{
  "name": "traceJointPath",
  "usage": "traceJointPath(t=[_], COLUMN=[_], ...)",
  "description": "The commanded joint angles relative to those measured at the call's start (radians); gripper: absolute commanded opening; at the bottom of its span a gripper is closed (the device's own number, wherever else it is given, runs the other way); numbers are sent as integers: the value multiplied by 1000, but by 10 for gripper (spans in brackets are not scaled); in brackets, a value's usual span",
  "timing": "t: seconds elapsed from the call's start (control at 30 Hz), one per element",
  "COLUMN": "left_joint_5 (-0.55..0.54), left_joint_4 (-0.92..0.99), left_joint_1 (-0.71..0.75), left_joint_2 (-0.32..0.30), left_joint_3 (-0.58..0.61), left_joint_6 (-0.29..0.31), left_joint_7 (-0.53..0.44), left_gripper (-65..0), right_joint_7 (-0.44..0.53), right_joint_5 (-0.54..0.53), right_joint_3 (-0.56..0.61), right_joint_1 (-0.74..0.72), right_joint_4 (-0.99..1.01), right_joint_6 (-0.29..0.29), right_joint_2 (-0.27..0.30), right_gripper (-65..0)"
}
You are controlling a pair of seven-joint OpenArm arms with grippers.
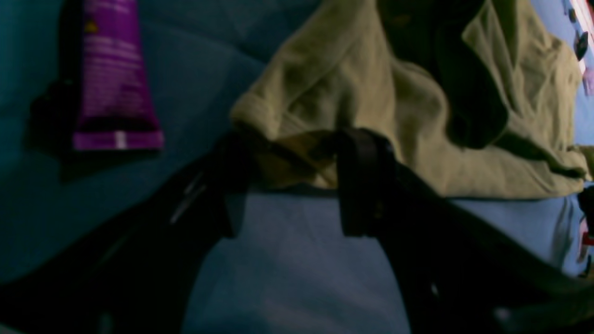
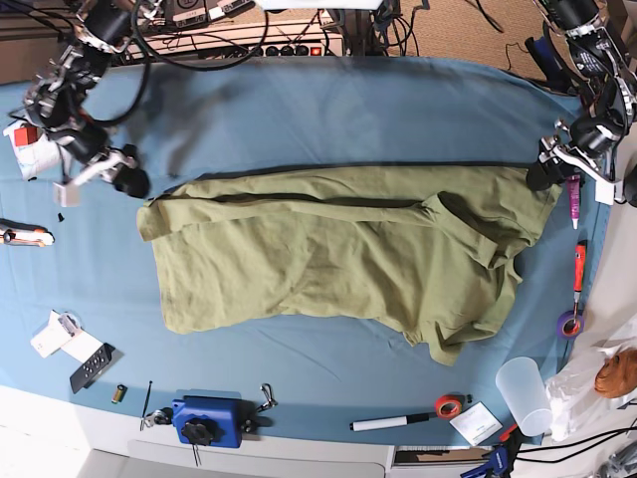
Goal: Layout the t-shirt on the table in an organized manner, then fold the t-shirt properly
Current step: 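Grasp the folded edge again with both grippers and pull it taut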
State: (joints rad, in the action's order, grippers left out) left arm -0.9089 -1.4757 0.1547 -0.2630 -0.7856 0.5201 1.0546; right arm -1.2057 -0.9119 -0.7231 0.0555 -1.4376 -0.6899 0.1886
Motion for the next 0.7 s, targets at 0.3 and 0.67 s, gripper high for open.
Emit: traceJointPath(t=[0.3, 0.67], left_joint_5=[-12, -12], left_joint_4=[-11, -11], left_joint_1=[-5, -5], left_joint_2=[-14, -13], left_joint_3=[-2, -2], left_joint_6=[31, 30], left_joint_7=[21, 21], left_gripper=[-339, -420], right_joint_7=[144, 205], right_joint_5=[87, 235], right_joint_3=[82, 212], right_joint_1=[-36, -56], right_joint_4=[-15, -13], right_joint_6=[-8, 24], right_joint_2=[3, 2], right_gripper=[-414, -455])
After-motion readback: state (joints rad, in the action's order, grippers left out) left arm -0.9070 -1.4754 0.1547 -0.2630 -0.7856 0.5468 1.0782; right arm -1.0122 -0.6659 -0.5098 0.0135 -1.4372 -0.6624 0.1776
